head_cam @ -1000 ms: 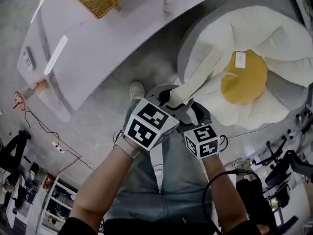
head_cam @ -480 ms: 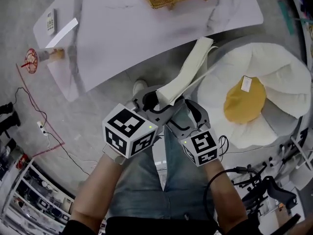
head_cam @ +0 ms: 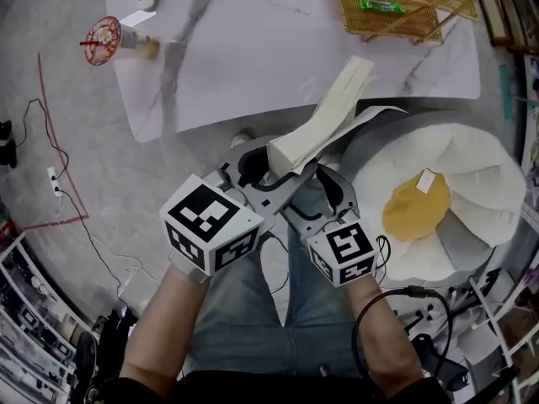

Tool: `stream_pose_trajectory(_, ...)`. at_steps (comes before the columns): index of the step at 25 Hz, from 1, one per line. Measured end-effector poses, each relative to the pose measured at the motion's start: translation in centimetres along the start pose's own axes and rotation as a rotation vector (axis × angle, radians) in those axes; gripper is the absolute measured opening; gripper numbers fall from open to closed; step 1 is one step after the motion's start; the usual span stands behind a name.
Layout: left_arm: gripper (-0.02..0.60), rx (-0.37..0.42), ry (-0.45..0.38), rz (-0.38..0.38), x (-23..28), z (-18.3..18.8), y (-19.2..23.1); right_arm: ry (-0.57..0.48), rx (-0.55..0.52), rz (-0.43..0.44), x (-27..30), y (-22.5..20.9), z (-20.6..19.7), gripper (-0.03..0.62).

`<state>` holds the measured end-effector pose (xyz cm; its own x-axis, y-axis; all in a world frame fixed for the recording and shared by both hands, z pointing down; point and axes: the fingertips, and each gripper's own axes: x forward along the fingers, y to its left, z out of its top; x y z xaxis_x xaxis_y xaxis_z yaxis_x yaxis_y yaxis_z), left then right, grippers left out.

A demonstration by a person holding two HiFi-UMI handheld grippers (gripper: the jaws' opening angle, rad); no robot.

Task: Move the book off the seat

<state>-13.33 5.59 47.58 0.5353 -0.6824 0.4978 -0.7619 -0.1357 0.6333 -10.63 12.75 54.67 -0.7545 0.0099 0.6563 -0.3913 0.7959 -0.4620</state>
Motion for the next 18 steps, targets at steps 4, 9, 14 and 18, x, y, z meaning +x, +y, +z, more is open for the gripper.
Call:
stream_pose_trajectory(4,0.169,-0.063,-0.109,0.023,-3.4,2.5,2.5,-0.015,-0.075,0.015,1.8,1.8,3.1,0.356)
stream_pose_trajectory(9,0.169,-0.108,-0.194,0.038,-6.2,4.9,6.5,-0.030,-0.115,0.012,5.2,3.1,6.3,0.356)
stream_pose_trajectory(14,0.169,-0.111,-0.223,0.041,-7.8,6.6,10.2,-0.019,-0.148,-0.001,8.7,4.0,8.7,0.356)
stream_pose_trajectory(18,0.169,-0.154,-0.238,0.018,-9.0,7.1,13.3,-0.021,-0.146,-0.031,11.1,4.6,9.8,0.357)
